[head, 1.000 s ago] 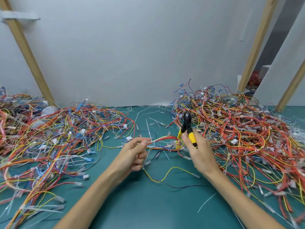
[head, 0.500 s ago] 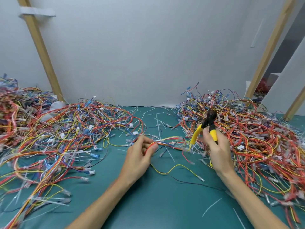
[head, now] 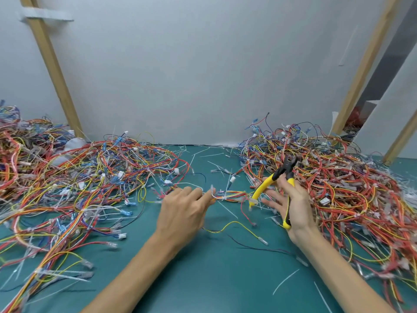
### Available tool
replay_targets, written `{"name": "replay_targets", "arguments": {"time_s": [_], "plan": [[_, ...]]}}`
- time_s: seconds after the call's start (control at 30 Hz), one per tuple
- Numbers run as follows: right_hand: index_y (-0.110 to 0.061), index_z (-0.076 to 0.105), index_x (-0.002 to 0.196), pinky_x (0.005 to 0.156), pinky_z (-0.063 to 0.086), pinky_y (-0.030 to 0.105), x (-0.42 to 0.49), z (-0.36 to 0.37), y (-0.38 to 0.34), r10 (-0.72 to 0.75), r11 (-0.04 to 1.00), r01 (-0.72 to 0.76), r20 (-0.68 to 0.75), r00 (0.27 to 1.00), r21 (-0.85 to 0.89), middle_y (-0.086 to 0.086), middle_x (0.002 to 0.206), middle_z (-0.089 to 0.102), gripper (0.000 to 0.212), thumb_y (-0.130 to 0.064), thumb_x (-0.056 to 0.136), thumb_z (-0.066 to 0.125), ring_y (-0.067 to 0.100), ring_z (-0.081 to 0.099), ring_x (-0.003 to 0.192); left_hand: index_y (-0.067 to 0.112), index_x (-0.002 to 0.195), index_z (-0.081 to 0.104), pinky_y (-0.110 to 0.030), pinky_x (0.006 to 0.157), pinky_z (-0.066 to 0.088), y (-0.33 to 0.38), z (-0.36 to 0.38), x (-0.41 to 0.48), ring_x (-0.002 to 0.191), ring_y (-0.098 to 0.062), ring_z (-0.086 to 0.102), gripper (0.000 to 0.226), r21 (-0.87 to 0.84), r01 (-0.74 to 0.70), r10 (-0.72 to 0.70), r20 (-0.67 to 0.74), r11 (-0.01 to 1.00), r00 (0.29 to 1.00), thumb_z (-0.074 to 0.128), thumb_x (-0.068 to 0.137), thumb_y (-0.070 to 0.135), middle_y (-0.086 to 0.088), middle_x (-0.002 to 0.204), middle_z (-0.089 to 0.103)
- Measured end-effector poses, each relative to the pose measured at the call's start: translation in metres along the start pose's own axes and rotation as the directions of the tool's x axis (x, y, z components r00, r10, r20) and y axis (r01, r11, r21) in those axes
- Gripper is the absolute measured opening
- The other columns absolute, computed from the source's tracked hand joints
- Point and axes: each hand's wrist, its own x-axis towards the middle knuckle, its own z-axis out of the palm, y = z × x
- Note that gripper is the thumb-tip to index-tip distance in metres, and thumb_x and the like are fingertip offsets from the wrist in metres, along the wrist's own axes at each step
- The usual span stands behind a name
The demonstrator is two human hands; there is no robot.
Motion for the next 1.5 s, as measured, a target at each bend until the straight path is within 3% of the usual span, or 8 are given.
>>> {"name": "replay_targets", "arguments": {"time_s": [0.17,0.3,0.6,0.83,1.13,1.3,1.37,1.5], "plan": [[-0.016,0.063,0.093,0.068,0.047,0.033,0.001,-0.002,-0.001,-0.007,0.994,0.006,-0.003,1.0,-0.106,-0.004,0.082,0.075,0.017,-0.027,0.1,0.052,0.022,0.071,0.09,0.027,0.079,0.069,-0.026,0.039,0.032,0.015,0.002,-0.004,0.05,-0.017,0.058,0.035,-0.055,0.028,-0.019,0.163,0.998,0.986,0.04,0.092,0.041,0.006,0.055,0.055],[-0.016,0.059,0.08,0.06,0.036,0.033,-0.001,-0.003,0.0,-0.063,0.987,0.062,-0.004,0.998,-0.148,0.004,0.078,0.072,0.024,-0.027,0.1,0.052,0.022,0.055,0.072,0.026,0.072,0.066,-0.021,0.037,0.024,0.017,0.001,-0.006,0.044,-0.02,0.057,0.017,-0.092,0.093,-0.073,0.204,0.991,0.976,0.069,0.086,0.036,0.005,0.051,0.055],[0.002,0.062,0.08,0.053,0.036,0.026,-0.002,-0.002,0.002,0.02,0.972,0.018,0.158,0.987,-0.234,0.018,0.081,0.073,0.03,-0.017,0.099,0.05,0.025,0.067,0.071,0.035,0.1,0.058,-0.022,0.054,0.036,0.014,-0.002,-0.009,0.072,-0.005,0.057,0.023,-0.434,0.374,-0.306,0.221,0.82,0.926,0.048,0.09,0.053,0.016,0.065,0.051],[-0.015,0.037,0.066,0.049,0.039,0.023,-0.011,0.005,-0.007,0.134,0.978,-0.057,0.4,0.907,-0.198,0.028,0.092,0.071,0.038,-0.033,0.091,0.059,0.041,0.07,0.077,0.043,0.119,0.047,-0.015,0.062,0.043,0.012,0.0,-0.007,0.067,-0.006,0.056,0.029,-0.626,0.456,-0.447,0.186,0.633,0.875,0.054,0.091,0.046,0.019,0.105,0.045],[-0.015,0.036,0.058,0.059,0.047,0.037,-0.015,0.007,-0.01,0.12,0.983,-0.04,0.462,0.879,-0.179,0.029,0.078,0.064,0.053,-0.054,0.093,0.046,0.035,0.046,0.06,0.026,0.083,0.067,-0.032,0.064,0.045,-0.002,0.017,-0.013,0.065,-0.009,0.05,0.017,-0.469,0.599,-0.409,0.448,0.649,0.795,0.057,0.095,0.033,0.013,0.071,0.06],[-0.018,0.039,0.044,0.068,0.041,0.047,-0.017,0.006,-0.013,0.059,0.954,0.061,0.385,0.921,-0.293,0.024,0.068,0.065,0.057,-0.051,0.091,0.049,0.036,0.063,0.062,0.025,0.085,0.07,-0.035,0.067,0.048,-0.006,0.013,-0.012,0.074,-0.016,0.058,0.018,-0.407,0.578,-0.41,0.431,0.707,0.804,0.057,0.093,0.035,0.01,0.075,0.065],[-0.021,0.041,0.044,0.066,0.045,0.036,-0.017,0.006,-0.011,-0.065,0.889,0.221,0.368,0.927,-0.401,0.009,0.06,0.063,0.056,-0.052,0.091,0.047,0.021,0.065,0.059,0.025,0.083,0.071,-0.035,0.066,0.049,-0.005,0.013,-0.012,0.073,-0.015,0.057,0.018,-0.421,0.556,-0.404,0.399,0.716,0.823,0.058,0.093,0.034,0.009,0.074,0.063],[-0.031,0.049,0.066,0.061,0.035,0.025,-0.02,0.007,-0.006,-0.377,0.45,0.614,0.486,0.789,-0.648,-0.012,0.067,0.049,0.038,-0.055,0.095,0.042,0.008,0.049,0.064,0.026,0.084,0.071,-0.035,0.058,0.048,0.002,0.011,-0.011,0.068,-0.015,0.057,0.013,-0.44,0.476,-0.386,0.282,0.762,0.878,0.061,0.092,0.03,0.008,0.072,0.059]]}}
